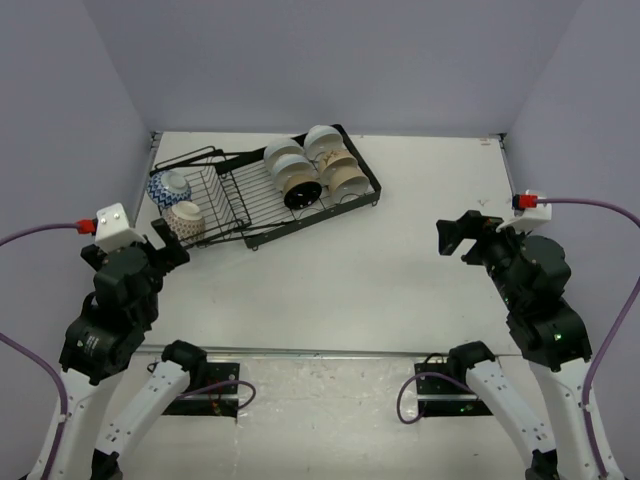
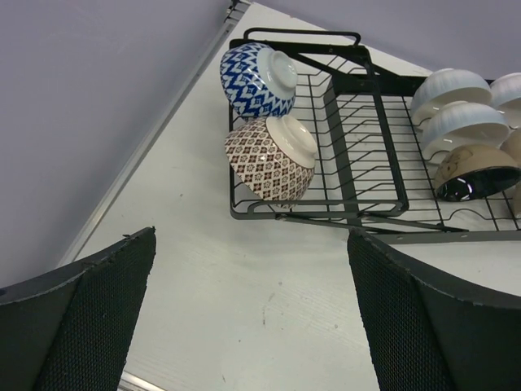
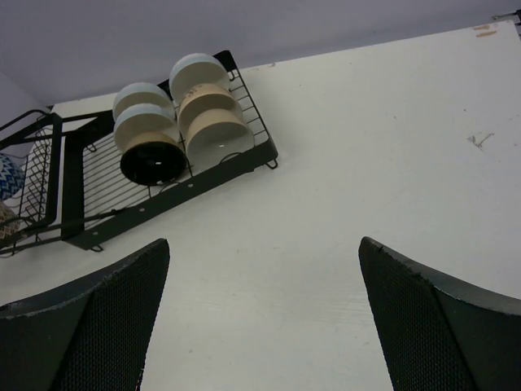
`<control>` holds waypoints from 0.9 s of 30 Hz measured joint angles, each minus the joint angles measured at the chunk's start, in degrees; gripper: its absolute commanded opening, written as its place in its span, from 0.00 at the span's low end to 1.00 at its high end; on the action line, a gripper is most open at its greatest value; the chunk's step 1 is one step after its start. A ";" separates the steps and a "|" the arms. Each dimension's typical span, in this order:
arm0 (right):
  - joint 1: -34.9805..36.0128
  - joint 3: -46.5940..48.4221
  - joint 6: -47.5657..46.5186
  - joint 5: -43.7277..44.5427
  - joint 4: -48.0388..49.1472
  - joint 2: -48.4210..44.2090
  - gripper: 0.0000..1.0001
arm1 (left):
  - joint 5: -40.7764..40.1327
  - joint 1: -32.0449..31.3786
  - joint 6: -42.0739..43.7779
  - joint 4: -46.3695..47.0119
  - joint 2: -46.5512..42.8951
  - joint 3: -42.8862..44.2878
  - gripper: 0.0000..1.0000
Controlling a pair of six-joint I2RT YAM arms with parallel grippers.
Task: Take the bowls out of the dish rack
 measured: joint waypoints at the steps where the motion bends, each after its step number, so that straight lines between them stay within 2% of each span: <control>1: 0.00 0.00 0.02 0.02 0.00 -0.02 0.99 | 0.15 0.00 0.09 0.17 0.00 0.00 1.00; 9: 0.04 -0.02 0.02 0.28 0.11 -0.02 0.99 | 0.87 0.00 0.22 0.79 0.24 0.02 1.00; 15: 0.04 -0.87 0.02 -3.69 1.36 0.00 0.99 | 2.10 0.00 -0.31 1.18 3.76 2.21 1.00; 20: 0.07 -1.55 0.02 -8.22 2.25 0.09 0.99 | 5.49 -0.02 -1.84 5.49 7.50 3.91 1.00; 25: 0.07 -2.19 0.02 -13.22 3.50 0.09 0.99 | 7.13 0.28 -4.90 8.11 19.19 10.97 1.00; 27: 0.11 -2.62 0.02 -15.47 4.20 0.09 0.99 | 9.62 3.67 -5.75 9.38 25.20 15.26 1.00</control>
